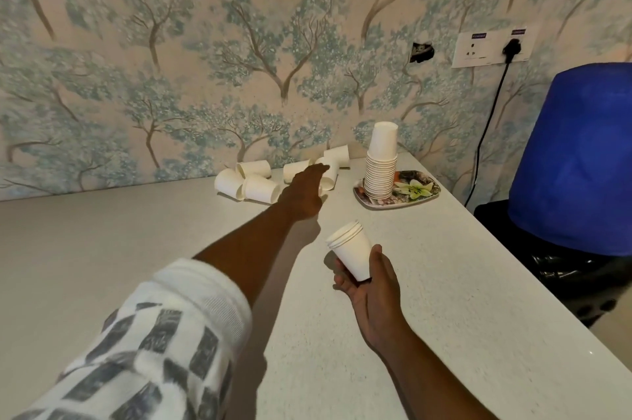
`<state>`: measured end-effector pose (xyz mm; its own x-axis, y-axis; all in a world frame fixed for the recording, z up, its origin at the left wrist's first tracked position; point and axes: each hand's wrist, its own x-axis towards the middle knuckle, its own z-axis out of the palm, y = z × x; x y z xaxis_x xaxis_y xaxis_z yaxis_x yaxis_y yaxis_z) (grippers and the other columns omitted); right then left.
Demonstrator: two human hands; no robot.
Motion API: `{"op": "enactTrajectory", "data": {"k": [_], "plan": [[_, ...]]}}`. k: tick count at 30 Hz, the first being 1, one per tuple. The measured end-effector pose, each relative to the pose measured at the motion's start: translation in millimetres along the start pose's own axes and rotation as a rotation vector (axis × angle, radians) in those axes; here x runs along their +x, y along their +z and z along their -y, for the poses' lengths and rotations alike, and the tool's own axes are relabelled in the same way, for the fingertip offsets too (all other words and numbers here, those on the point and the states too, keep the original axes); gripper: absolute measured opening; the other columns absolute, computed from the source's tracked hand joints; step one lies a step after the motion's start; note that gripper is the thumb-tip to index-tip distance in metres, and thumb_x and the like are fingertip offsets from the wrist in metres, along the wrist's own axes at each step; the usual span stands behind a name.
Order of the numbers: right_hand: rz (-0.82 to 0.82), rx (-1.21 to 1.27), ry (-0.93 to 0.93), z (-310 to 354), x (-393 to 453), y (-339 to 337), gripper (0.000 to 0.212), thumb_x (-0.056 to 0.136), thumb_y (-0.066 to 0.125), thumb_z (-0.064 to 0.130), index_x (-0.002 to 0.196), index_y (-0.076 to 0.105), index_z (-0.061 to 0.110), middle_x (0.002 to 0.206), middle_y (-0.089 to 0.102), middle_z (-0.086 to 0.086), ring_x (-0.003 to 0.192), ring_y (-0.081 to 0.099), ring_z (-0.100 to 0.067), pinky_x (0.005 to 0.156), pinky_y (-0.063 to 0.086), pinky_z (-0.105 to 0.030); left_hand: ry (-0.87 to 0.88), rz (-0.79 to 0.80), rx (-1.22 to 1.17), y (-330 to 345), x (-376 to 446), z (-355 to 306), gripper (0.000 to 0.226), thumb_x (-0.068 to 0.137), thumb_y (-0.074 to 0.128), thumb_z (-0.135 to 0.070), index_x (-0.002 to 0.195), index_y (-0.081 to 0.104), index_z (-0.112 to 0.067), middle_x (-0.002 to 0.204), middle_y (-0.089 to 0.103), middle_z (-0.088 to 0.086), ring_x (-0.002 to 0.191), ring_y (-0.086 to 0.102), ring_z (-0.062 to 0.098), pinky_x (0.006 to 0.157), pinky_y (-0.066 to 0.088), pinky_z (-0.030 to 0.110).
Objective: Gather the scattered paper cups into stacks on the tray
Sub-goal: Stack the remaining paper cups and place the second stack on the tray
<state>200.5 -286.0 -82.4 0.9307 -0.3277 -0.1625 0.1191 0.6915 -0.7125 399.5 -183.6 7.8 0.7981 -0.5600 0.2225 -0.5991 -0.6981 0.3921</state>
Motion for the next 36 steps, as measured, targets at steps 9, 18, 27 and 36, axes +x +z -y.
{"op": "enactTrajectory", "data": {"k": [9,18,27,36], "plan": [[0.0,0.004,0.026,-0.8,10.2,0.2,0.068,0.084,0.062,0.046,0.144,0.047,0.018,0.136,0.062,-0.022,0.113,0.07,-0.041,0.091,0.057,-0.053,-0.086,0.056,0.359,7.3,16.3,16.3,0.048,0.097,0.06,-0.016,0.143,0.05,-0.011,0.141,0.043,0.015,0.129,0.041,0.034,0.105,0.044,0.048],[-0.067,-0.064,0.014,1.6,8.6,5.9,0.069,0.081,0.066,0.046,0.14,0.048,0.018,0.137,0.053,-0.021,0.118,0.063,-0.041,0.081,0.062,-0.047,-0.331,-0.182,-0.111,-16.8,-39.3,18.1,0.028,0.101,0.056,-0.025,0.105,0.057,0.002,0.112,0.062,0.025,0.106,0.061,0.04,0.089,0.052,0.044],[-0.035,-0.349,-0.079,0.8,-3.1,16.5,0.031,0.1,0.061,0.033,0.129,0.055,0.023,0.129,0.056,-0.011,0.112,0.065,-0.032,0.076,0.063,-0.04,-0.325,-0.166,-0.758,-26.8,-150.5,-28.2,0.027,0.108,0.042,-0.016,0.132,0.05,-0.008,0.129,0.056,0.014,0.12,0.057,0.031,0.097,0.056,0.048],[0.074,-0.448,-0.095,1.0,-21.3,21.6,0.03,0.103,0.056,0.032,0.127,0.059,0.015,0.124,0.06,-0.018,0.104,0.069,-0.04,0.073,0.063,-0.049,-0.268,0.01,-0.815,8.3,-191.6,-73.1,0.038,0.11,0.035,-0.027,0.144,0.04,-0.013,0.133,0.054,0.009,0.11,0.058,0.014,0.076,0.055,0.015]]}}
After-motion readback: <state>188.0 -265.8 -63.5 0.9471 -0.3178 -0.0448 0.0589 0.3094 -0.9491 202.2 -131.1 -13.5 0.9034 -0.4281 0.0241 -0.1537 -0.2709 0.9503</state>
